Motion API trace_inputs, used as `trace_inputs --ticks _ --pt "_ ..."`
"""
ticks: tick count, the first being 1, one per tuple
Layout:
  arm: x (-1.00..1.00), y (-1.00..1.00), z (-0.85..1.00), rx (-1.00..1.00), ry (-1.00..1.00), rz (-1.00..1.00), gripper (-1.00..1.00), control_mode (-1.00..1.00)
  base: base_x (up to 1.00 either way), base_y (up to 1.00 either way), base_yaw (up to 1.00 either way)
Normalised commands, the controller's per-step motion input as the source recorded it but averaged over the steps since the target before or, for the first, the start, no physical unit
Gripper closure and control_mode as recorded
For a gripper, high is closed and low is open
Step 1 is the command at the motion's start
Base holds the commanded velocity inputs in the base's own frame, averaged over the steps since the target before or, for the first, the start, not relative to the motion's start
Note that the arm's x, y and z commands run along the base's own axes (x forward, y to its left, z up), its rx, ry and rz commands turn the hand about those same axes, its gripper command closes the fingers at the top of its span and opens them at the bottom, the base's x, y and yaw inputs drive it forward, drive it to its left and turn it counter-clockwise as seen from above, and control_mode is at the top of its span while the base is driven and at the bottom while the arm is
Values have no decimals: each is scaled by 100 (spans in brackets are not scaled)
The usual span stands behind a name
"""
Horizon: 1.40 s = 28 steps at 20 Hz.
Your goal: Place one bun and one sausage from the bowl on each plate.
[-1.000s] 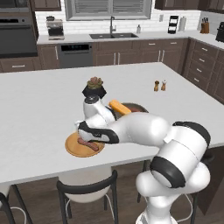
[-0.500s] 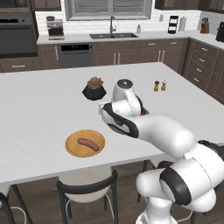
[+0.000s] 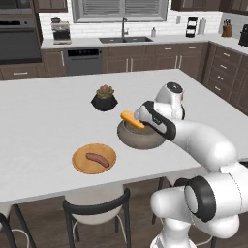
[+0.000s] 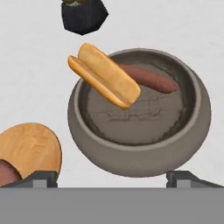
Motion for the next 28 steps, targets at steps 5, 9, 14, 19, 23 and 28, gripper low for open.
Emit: trace_inputs --ticks 5,9,14,19,23,28 --pt "61 22 -32 -12 13 41 -100 -100 0 0 0" --pt "17 9 -3 -12 6 10 -100 -100 0 0 0" --pt "24 -40 0 -1 0 -1 -100 -100 0 0 0" --pt "21 1 -6 -1 0 0 -100 -100 0 0 0" --pt "13 2 -19 -6 0 0 -100 -100 0 0 0" --pt "2 1 -22 -10 5 0 -100 -100 0 0 0"
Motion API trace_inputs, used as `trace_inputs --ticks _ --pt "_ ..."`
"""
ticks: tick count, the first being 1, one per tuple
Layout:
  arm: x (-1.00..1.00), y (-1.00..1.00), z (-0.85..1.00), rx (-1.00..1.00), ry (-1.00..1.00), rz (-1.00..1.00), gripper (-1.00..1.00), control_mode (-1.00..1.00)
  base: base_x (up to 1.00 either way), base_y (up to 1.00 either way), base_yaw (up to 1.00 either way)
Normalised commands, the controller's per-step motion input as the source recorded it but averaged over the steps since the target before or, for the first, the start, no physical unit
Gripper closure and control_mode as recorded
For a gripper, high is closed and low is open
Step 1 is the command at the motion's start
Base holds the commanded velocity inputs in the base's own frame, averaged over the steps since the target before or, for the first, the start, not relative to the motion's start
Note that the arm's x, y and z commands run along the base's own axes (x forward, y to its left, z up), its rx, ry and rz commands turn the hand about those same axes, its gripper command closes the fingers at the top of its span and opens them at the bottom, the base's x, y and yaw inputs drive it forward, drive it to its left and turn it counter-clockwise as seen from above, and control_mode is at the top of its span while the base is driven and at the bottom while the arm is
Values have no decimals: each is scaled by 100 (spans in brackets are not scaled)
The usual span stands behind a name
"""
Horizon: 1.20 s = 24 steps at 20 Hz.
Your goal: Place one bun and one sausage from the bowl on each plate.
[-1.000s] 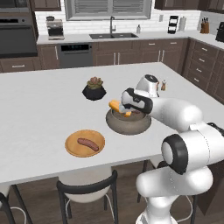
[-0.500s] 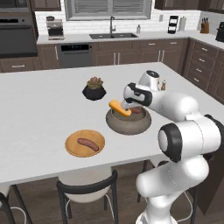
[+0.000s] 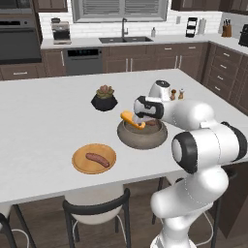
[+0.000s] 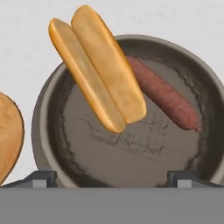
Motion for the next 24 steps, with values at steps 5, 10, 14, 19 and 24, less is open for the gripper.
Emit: trace_inputs --ticks 5,10,14,19,24 --pt "4 2 -16 -4 5 0 -100 -100 0 0 0" --pt "28 0 -1 0 0 0 -100 -100 0 0 0" --pt "8 0 -32 -1 3 0 -100 -100 0 0 0" --pt "28 0 -7 0 0 0 -100 -100 0 0 0" --pt "21 0 -6 0 0 0 -100 -100 0 0 0"
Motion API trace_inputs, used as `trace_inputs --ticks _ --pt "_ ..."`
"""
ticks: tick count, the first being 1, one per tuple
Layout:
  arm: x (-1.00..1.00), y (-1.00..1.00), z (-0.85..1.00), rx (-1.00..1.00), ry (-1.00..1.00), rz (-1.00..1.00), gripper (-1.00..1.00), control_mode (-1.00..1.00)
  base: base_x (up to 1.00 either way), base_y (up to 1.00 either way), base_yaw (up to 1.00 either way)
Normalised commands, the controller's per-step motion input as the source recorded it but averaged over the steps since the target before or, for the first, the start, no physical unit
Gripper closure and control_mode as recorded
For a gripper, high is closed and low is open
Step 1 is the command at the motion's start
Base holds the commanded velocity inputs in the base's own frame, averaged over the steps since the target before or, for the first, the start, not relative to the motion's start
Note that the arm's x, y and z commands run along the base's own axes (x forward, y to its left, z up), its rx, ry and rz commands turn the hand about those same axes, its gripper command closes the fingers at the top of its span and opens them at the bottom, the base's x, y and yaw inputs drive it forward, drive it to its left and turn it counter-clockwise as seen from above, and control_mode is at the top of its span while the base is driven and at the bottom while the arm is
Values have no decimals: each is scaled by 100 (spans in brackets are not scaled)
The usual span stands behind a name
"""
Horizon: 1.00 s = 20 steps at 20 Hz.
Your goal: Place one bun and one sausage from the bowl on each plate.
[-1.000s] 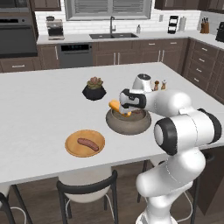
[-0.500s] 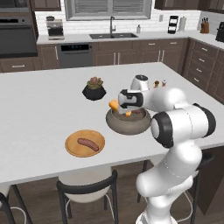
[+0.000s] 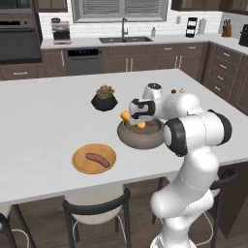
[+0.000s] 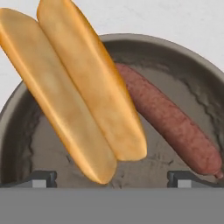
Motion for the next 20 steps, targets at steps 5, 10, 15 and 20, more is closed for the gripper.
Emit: trace_inputs --ticks 5,10,15,20 --pt "10 8 -16 0 0 0 -100 -100 0 0 0" --pt "0 1 -8 0 0 17 -100 -100 0 0 0" --pt "7 0 -1 0 0 10 -100 -100 0 0 0" --pt "3 6 -12 -4 0 0 -100 -100 0 0 0"
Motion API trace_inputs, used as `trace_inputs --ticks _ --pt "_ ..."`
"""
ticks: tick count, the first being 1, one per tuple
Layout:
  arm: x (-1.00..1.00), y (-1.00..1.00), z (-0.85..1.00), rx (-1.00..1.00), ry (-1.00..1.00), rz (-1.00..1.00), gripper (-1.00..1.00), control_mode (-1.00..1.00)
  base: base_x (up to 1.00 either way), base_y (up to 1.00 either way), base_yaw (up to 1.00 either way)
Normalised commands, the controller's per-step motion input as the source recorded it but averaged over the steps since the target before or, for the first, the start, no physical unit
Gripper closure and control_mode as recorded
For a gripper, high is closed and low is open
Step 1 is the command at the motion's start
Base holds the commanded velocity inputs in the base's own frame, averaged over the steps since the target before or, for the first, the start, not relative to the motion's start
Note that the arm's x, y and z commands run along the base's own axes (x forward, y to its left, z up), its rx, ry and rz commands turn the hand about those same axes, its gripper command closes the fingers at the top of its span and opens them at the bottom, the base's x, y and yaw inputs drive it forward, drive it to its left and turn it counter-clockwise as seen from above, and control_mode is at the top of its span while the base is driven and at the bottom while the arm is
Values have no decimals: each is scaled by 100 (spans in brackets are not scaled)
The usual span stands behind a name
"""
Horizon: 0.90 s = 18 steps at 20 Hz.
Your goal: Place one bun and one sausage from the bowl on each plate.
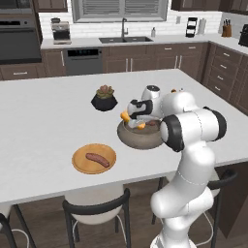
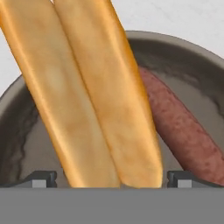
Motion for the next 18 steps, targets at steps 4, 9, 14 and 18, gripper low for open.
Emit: trace_inputs --ticks 4,9,14,18 --pt "5 12 -18 -6 1 0 -100 -100 0 0 0" --pt "6 7 -4 -1 0 0 -100 -100 0 0 0" --pt "0 0 0 0 0 0 100 -100 0 0 0" --pt "0 0 0 0 0 0 100 -100 0 0 0"
